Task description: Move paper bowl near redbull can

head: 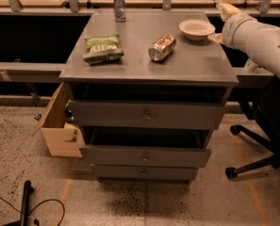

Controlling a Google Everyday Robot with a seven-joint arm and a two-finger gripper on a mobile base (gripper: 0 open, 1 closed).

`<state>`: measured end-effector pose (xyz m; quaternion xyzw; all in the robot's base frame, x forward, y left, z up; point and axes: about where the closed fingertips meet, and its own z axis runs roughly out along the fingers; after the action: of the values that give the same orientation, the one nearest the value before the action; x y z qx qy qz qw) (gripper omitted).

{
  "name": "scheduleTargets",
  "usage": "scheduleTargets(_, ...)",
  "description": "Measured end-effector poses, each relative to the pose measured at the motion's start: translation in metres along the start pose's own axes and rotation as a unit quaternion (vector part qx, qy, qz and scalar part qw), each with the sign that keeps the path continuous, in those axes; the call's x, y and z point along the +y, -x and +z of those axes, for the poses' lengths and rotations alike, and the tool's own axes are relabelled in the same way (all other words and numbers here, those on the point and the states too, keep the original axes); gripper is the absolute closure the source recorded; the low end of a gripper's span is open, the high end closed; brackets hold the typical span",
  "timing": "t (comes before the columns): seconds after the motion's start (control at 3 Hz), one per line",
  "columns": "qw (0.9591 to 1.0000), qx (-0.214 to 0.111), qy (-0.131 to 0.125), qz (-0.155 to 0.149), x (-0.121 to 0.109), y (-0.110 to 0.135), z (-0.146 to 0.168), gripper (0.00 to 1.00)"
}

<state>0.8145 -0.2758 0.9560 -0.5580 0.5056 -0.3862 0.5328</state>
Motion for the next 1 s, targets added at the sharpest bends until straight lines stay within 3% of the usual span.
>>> scheduleTargets(0.33,0.9997,-0.006,0.009,-0.02,0.009,-0.007,0.019,0.62)
scheduleTargets(0.67,0.999,-0.011,0.022,-0.038,0.018,-0.015,0.036,0.74)
scheduleTargets(1.0,0.9984,-0.012,0.032,-0.045,0.025,-0.022,0.046,0.62)
